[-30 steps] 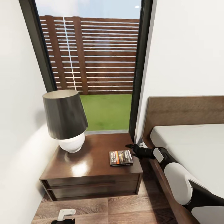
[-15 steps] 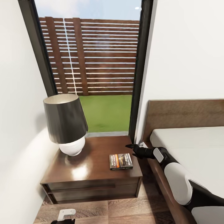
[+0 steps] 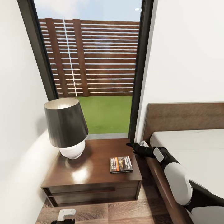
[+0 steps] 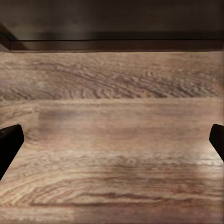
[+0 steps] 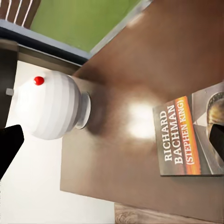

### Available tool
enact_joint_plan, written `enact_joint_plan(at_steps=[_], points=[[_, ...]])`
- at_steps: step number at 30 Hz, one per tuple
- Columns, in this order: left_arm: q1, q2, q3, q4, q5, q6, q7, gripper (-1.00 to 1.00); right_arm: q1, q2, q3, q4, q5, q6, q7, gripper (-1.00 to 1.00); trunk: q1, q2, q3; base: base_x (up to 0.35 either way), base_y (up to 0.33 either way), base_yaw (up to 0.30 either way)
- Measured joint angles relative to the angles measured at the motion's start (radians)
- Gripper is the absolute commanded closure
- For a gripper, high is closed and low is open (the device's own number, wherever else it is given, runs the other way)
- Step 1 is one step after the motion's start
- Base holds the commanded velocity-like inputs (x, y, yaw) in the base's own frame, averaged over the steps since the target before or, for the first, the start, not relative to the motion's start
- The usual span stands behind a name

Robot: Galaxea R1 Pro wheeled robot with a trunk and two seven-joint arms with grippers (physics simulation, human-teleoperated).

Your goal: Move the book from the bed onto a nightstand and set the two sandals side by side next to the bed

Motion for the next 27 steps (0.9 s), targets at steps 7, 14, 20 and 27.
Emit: enact_joint_plan(at_steps=[7,14,20,27], points=[[0.000,0.000,0.000,0.000,0.000,0.000,0.000,-1.00,0.001,0.000,0.002,0.000,0.001,-0.012,0.004,-1.00,-0.027,0.049,0.022,0.000,0.000,0.000],[0.000,0.000,0.000,0.000,0.000,0.000,0.001,-1.00,0.003,-0.001,0.003,-0.005,0.001,-0.016,0.007,-1.00,-0.054,0.098,0.044,0.000,0.000,0.000],[0.000,0.000,0.000,0.000,0.000,0.000,0.001,-1.00,0.005,-0.002,0.005,-0.007,0.001,-0.018,0.008,-1.00,-0.077,0.140,0.063,0.000,0.000,0.000],[0.000,0.000,0.001,0.000,0.000,0.001,0.001,-1.00,0.005,-0.001,0.006,-0.005,0.001,-0.077,0.007,-1.00,-0.104,0.189,0.085,0.000,0.000,0.000]])
